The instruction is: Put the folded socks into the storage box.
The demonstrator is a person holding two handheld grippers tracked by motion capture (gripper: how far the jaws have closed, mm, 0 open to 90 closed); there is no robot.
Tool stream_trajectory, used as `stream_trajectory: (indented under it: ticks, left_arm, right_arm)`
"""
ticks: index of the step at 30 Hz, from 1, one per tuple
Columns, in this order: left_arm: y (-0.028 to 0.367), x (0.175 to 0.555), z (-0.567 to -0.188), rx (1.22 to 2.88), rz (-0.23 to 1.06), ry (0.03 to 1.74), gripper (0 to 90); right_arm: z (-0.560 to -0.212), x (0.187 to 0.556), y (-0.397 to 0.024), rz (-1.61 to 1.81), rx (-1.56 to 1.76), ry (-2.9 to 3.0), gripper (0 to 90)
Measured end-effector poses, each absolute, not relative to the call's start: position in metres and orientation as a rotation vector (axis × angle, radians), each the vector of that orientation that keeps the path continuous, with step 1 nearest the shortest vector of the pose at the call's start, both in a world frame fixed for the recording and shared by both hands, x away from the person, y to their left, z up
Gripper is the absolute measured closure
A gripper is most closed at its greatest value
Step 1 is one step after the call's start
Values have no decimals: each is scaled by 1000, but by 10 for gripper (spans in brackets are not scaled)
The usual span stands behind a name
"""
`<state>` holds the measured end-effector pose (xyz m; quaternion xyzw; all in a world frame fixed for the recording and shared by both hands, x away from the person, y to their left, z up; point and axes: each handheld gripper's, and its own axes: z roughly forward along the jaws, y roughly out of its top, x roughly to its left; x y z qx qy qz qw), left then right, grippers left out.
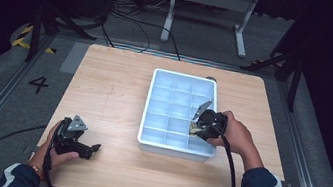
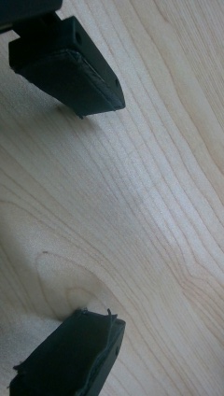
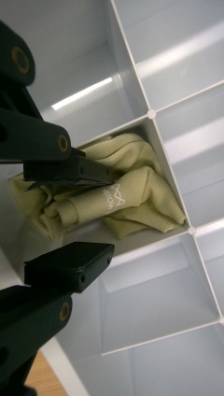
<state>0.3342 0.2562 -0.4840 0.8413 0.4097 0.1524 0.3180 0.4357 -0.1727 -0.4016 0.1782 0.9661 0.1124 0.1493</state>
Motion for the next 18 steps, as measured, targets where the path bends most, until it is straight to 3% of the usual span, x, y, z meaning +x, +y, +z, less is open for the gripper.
stream_trajectory:
  ticks: [18]
  left_arm:
    - [256,334,-484,2214,404,1076,4]
  right_arm:
    - [-381,422,-193,490,531,2719,595]
